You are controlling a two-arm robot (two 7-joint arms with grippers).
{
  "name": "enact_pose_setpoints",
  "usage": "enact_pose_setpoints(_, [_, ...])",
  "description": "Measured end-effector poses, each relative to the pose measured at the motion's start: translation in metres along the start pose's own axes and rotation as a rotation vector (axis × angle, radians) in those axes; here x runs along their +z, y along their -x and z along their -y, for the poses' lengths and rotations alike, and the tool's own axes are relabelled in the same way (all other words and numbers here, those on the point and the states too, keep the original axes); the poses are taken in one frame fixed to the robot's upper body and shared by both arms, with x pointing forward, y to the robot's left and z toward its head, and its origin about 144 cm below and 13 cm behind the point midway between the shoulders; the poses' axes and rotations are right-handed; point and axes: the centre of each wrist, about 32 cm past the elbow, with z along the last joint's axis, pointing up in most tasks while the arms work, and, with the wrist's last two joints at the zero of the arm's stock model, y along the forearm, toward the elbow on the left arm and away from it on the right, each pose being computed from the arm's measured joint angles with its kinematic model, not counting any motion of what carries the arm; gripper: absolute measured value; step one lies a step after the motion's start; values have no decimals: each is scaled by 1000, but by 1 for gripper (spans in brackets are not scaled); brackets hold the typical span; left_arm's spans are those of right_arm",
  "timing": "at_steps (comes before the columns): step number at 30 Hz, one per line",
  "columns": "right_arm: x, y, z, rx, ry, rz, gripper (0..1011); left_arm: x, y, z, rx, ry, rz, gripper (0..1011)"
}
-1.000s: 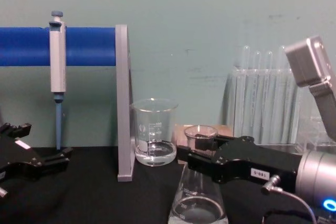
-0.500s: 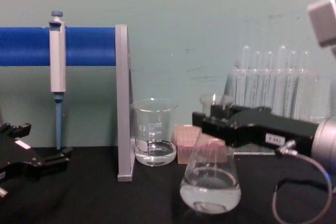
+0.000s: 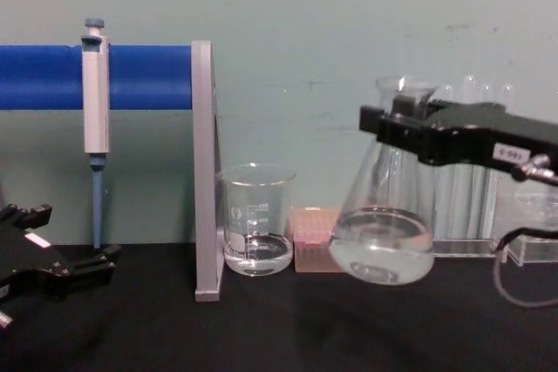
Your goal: Grasp the erlenmeyer flask with one hand, shake it three times, then place it back.
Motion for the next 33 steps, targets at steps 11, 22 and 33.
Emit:
enact_pose_setpoints(11, [9,-1,9,-25,-15,6,456,0,0,0,0,0,0,1001])
enact_pose_setpoints(22, [10,-1,10,-31,-11,3,456,0,0,0,0,0,0,1001])
enact_pose_setpoints(33, [7,-2,11,-17,-5,-1,456,0,0,0,0,0,0,1001])
